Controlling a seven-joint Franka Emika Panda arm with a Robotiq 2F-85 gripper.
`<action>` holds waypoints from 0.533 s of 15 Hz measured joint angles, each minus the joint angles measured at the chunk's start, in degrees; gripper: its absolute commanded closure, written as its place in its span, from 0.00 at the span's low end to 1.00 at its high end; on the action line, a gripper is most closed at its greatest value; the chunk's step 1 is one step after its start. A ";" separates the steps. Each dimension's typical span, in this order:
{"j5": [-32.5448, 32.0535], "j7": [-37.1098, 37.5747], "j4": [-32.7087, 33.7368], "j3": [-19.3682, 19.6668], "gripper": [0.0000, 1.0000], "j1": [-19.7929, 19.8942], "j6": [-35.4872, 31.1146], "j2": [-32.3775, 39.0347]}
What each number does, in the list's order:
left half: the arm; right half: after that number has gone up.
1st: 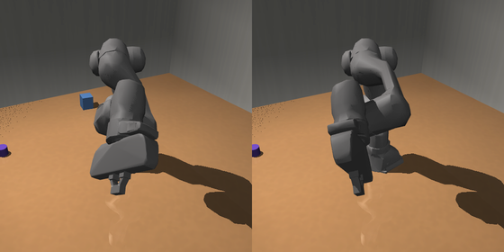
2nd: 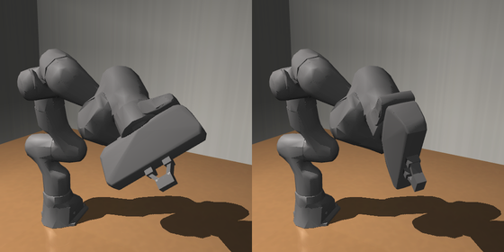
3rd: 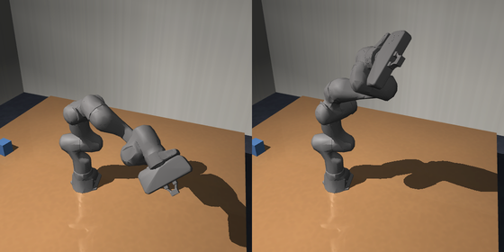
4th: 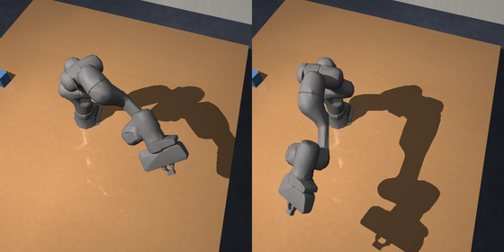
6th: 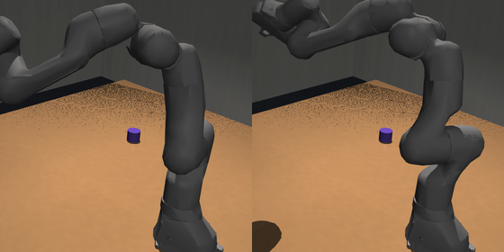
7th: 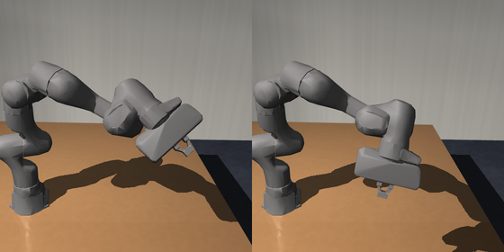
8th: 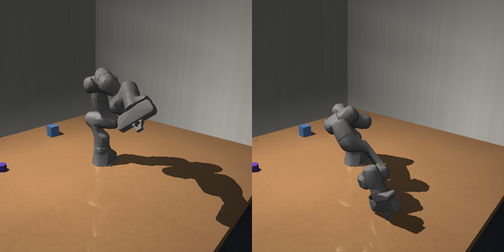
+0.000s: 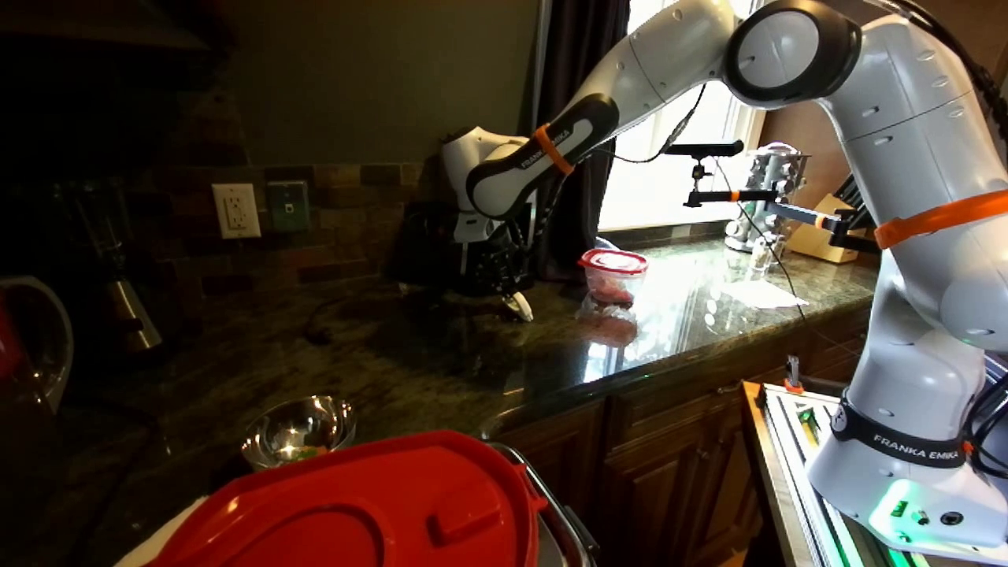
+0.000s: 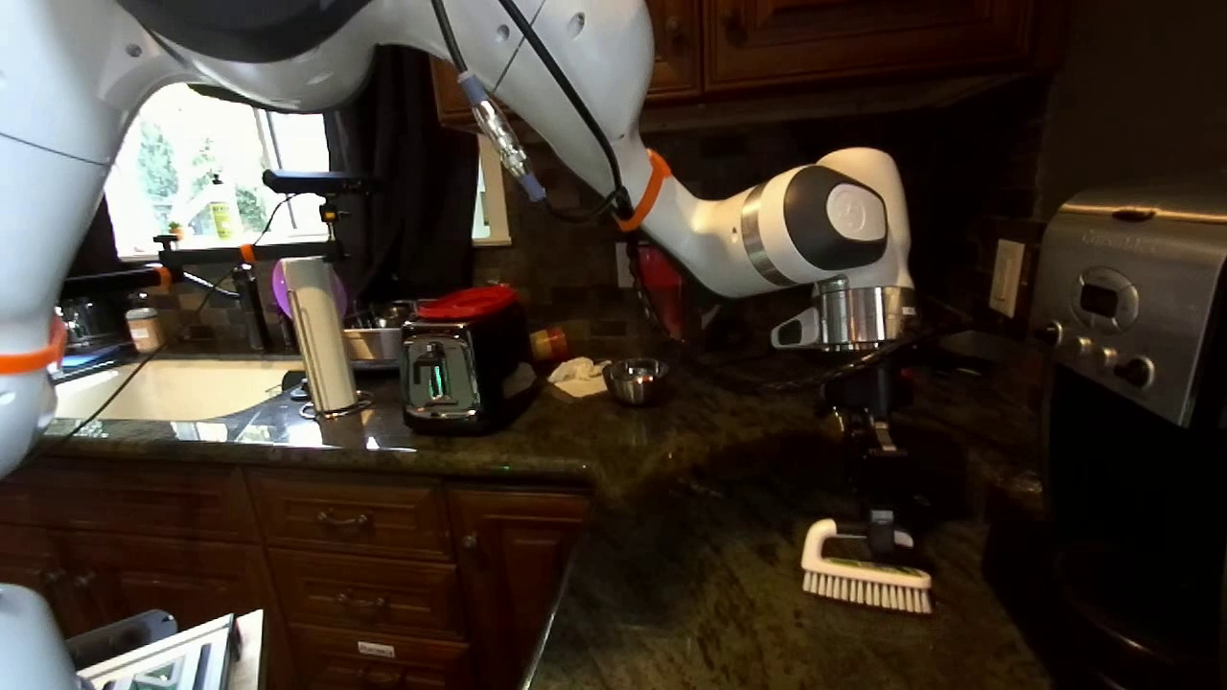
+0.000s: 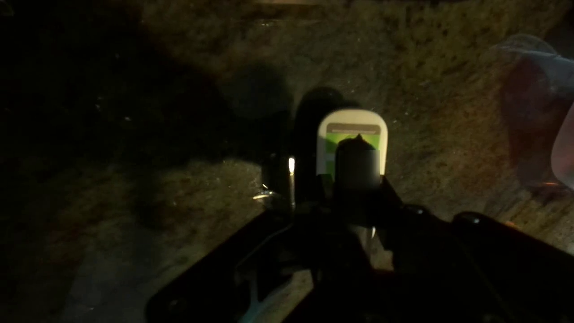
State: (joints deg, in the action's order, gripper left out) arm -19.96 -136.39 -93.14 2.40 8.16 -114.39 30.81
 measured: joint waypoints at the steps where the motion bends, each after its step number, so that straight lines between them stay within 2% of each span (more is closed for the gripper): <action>1: 0.71 0.30 1.05 -0.31 0.94 -0.16 1.10 0.53; 8: 7.46 9.26 8.40 -1.99 0.94 -1.82 5.60 4.18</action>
State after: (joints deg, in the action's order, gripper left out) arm -12.50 -127.13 -84.74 0.41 6.34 -108.80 35.00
